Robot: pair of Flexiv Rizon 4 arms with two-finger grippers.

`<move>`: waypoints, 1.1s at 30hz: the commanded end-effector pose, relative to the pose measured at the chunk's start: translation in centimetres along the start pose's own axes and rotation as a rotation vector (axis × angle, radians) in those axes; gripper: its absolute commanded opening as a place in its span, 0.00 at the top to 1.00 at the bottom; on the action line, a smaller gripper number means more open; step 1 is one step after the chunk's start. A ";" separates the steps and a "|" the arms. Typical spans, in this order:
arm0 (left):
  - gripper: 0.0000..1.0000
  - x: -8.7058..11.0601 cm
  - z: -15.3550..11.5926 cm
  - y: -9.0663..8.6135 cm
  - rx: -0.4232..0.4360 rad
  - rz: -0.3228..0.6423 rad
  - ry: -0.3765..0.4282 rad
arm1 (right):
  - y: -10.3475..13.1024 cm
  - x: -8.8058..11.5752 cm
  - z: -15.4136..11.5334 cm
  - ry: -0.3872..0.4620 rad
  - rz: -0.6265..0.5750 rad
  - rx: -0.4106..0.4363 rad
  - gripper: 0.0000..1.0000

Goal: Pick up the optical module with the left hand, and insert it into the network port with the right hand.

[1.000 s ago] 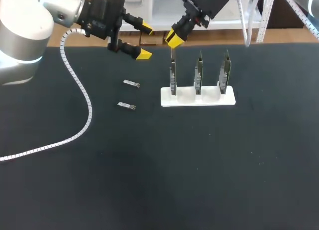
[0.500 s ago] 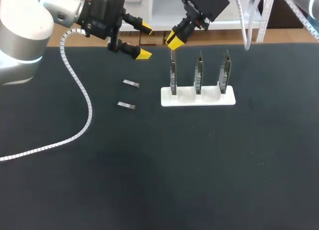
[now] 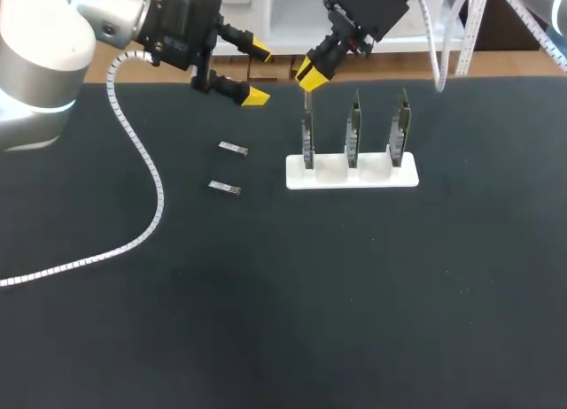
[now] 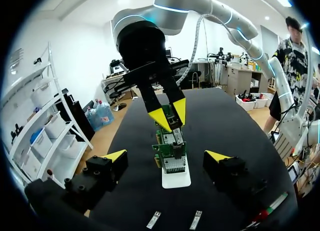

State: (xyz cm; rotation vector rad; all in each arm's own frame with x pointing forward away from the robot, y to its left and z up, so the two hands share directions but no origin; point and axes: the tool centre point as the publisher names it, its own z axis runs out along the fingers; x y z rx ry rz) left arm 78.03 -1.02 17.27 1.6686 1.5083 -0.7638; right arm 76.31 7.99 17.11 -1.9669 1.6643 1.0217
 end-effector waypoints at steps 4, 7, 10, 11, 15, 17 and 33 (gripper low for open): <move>0.00 -0.1 0.0 0.1 0.002 -0.001 0.005 | -0.4 -0.3 -0.4 0.012 -0.017 0.004 1.00; 0.00 -0.1 0.0 0.1 0.002 -0.001 0.005 | -0.4 -0.3 -0.4 0.014 -0.018 0.004 1.00; 0.00 -0.1 0.0 0.1 0.002 -0.001 0.005 | -0.2 -0.2 -0.2 0.013 -0.014 0.004 1.00; 0.00 -0.1 0.0 0.1 0.002 -0.001 0.005 | -0.2 -0.2 -0.1 0.012 -0.013 0.003 1.00; 0.00 -0.1 0.0 0.1 0.002 -0.001 0.005 | -0.2 -0.1 0.2 0.006 -0.008 0.000 1.00; 0.00 -0.1 0.0 0.1 0.002 -0.001 0.005 | -0.2 0.0 0.2 0.004 -0.007 0.001 1.00; 0.00 -0.1 0.0 0.1 0.002 -0.001 0.005 | 0.0 0.0 -0.1 0.010 -0.002 0.018 1.00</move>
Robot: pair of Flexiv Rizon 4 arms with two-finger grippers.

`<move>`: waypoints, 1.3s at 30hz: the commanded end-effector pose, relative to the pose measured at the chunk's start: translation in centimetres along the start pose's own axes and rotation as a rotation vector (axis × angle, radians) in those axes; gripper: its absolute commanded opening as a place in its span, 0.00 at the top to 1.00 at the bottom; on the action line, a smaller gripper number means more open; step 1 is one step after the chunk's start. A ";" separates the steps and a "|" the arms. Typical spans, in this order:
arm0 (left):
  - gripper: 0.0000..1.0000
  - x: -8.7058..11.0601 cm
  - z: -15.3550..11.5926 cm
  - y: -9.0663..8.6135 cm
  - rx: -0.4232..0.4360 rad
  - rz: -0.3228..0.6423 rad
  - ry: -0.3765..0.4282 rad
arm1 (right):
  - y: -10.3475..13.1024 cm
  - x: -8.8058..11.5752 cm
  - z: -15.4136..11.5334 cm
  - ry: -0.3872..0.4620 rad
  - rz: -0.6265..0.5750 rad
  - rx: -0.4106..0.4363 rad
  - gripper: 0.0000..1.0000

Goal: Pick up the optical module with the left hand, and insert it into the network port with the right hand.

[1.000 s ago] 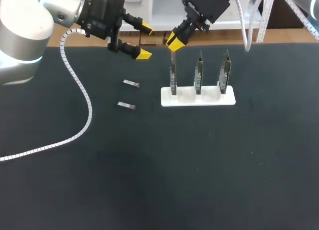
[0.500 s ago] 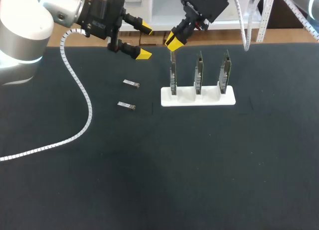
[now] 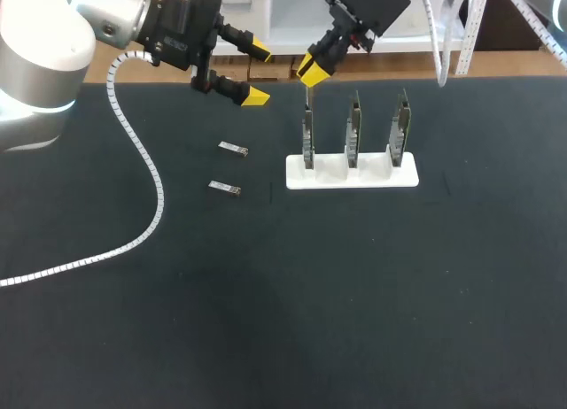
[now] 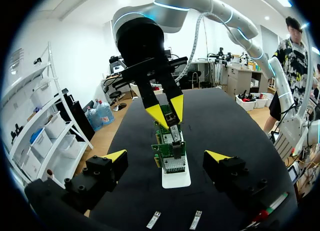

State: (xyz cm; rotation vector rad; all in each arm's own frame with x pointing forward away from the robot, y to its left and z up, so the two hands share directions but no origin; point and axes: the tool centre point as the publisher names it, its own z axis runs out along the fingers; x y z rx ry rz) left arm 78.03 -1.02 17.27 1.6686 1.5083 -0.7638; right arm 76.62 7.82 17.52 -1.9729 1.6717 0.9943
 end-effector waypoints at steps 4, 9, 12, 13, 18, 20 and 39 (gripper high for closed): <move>0.00 -0.1 0.0 0.1 0.002 -0.002 0.005 | 0.1 0.3 0.6 -0.009 0.004 0.001 1.00; 0.00 -0.1 0.0 0.1 0.002 -0.002 0.005 | 0.2 0.5 0.5 -0.011 0.009 0.004 1.00; 0.00 -0.1 0.0 0.1 0.002 -0.002 0.005 | 0.2 0.3 0.3 -0.009 0.008 0.006 1.00; 0.00 -0.1 0.0 0.1 0.002 -0.002 0.005 | 0.2 0.3 0.2 -0.008 0.006 0.006 1.00; 0.00 -0.1 0.0 0.1 0.002 -0.002 0.005 | 0.3 0.2 0.2 -0.004 0.006 0.006 1.00; 0.00 -0.1 0.0 0.1 0.002 -0.002 0.005 | 0.4 0.3 0.3 -0.006 0.009 0.005 1.00; 0.00 -0.1 0.0 0.1 0.002 -0.002 0.005 | -0.1 0.1 0.3 0.004 0.000 0.001 1.00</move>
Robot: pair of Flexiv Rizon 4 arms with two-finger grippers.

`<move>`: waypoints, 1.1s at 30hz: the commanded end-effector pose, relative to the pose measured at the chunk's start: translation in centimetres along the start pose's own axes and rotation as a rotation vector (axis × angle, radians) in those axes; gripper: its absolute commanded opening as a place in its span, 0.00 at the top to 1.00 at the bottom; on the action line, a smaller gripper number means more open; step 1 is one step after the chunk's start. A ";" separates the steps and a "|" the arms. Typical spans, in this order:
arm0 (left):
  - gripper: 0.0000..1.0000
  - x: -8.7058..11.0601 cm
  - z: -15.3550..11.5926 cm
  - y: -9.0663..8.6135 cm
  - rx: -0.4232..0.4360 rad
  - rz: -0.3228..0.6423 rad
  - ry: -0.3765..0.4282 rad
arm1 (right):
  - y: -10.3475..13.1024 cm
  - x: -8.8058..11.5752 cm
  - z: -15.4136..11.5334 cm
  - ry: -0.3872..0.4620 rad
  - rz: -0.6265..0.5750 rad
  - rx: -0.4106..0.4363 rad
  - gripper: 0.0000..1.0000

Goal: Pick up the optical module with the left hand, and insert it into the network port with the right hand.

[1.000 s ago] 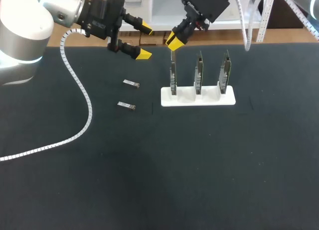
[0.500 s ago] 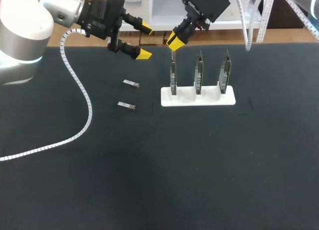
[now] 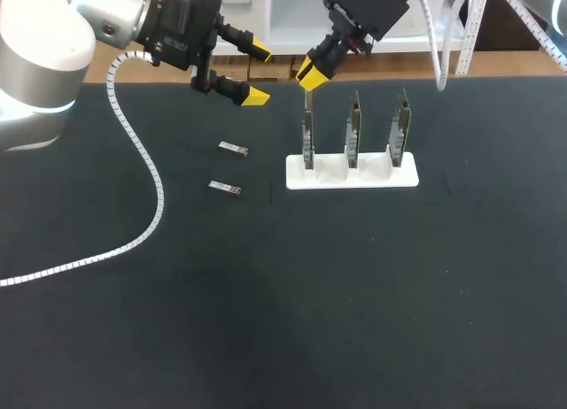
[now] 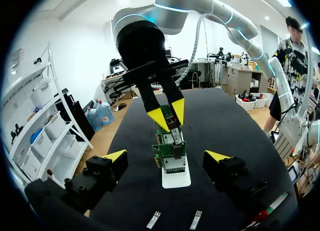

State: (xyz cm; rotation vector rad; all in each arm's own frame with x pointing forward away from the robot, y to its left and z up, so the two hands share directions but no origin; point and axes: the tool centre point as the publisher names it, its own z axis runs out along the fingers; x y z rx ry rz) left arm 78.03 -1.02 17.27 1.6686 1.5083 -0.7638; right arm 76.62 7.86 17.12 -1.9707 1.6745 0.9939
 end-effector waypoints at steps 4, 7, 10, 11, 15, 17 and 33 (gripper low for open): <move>0.00 -0.1 0.0 0.1 0.002 -0.002 0.005 | 0.0 -0.1 0.1 0.006 0.000 0.004 1.00; 0.00 -0.1 0.0 0.1 0.002 -0.002 0.005 | 0.0 -0.1 0.2 0.008 0.002 0.015 1.00; 0.00 -0.1 0.0 0.1 0.002 -0.002 0.005 | -0.1 -0.4 0.1 0.010 -0.008 0.027 1.00; 0.00 -0.1 0.0 0.1 0.002 -0.002 0.005 | -0.1 -0.5 0.1 0.010 -0.009 0.031 1.00; 0.00 -0.1 0.0 0.1 0.002 -0.002 0.005 | 0.1 -0.5 0.1 0.009 -0.008 0.040 1.00; 0.00 -0.1 0.0 0.1 0.002 -0.002 0.005 | 0.2 -0.3 0.3 0.007 -0.002 0.041 1.00; 0.00 -0.1 0.0 0.1 0.002 -0.002 0.005 | 1.1 -0.3 -0.2 0.003 0.018 0.073 1.00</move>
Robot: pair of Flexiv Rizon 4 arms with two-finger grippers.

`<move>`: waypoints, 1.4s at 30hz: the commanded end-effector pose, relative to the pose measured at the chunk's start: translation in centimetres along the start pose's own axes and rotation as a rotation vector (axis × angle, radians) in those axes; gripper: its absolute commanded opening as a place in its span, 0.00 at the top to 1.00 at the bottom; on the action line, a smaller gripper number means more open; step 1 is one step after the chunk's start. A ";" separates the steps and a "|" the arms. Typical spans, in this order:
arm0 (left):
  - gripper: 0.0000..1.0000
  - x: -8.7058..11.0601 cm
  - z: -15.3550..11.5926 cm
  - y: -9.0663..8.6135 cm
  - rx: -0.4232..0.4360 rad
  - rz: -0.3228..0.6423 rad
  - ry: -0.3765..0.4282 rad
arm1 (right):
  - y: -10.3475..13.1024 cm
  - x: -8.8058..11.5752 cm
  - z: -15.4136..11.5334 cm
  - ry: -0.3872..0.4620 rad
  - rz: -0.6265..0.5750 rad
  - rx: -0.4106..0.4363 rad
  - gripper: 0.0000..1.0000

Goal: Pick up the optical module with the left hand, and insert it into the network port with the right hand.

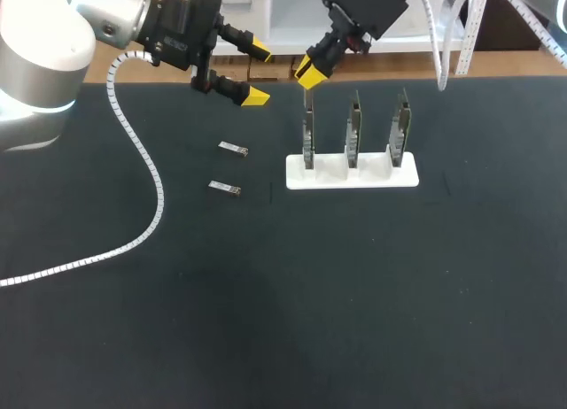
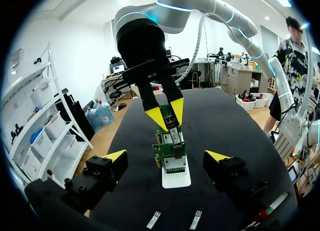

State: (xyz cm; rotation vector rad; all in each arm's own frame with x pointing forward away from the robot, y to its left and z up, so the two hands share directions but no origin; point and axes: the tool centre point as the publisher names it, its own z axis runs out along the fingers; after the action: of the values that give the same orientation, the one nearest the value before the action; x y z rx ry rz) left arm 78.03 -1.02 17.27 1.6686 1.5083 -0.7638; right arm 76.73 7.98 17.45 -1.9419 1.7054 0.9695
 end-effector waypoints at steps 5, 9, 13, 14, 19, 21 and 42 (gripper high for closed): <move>0.00 -0.1 0.0 0.1 0.002 -0.002 0.005 | 1.1 0.1 0.2 -0.001 -0.002 0.042 1.00; 0.00 -0.1 0.0 0.1 0.002 -0.002 0.005 | 1.0 0.1 0.3 -0.004 0.002 0.039 1.00; 0.00 -0.1 0.0 0.1 0.002 -0.002 0.005 | 0.7 0.2 0.2 0.000 0.003 0.038 1.00; 0.00 -0.1 0.0 0.1 0.002 -0.002 0.005 | 0.7 0.2 0.1 0.001 0.003 0.037 1.00; 0.00 -0.1 0.0 0.1 0.002 -0.002 0.005 | 0.4 0.1 -0.2 0.006 0.000 0.040 1.00; 0.00 -0.1 0.0 0.1 0.002 -0.002 0.005 | 0.4 0.0 -0.2 0.007 -0.002 0.041 1.00; 0.00 -0.1 0.0 0.1 0.002 -0.002 0.005 | 0.2 0.4 0.7 -0.012 0.013 0.050 1.00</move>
State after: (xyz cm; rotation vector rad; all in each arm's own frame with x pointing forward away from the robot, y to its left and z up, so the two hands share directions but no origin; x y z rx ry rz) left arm 78.03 -1.02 17.27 1.6686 1.5083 -0.7638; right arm 76.76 8.23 17.16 -1.8996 1.7227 0.9414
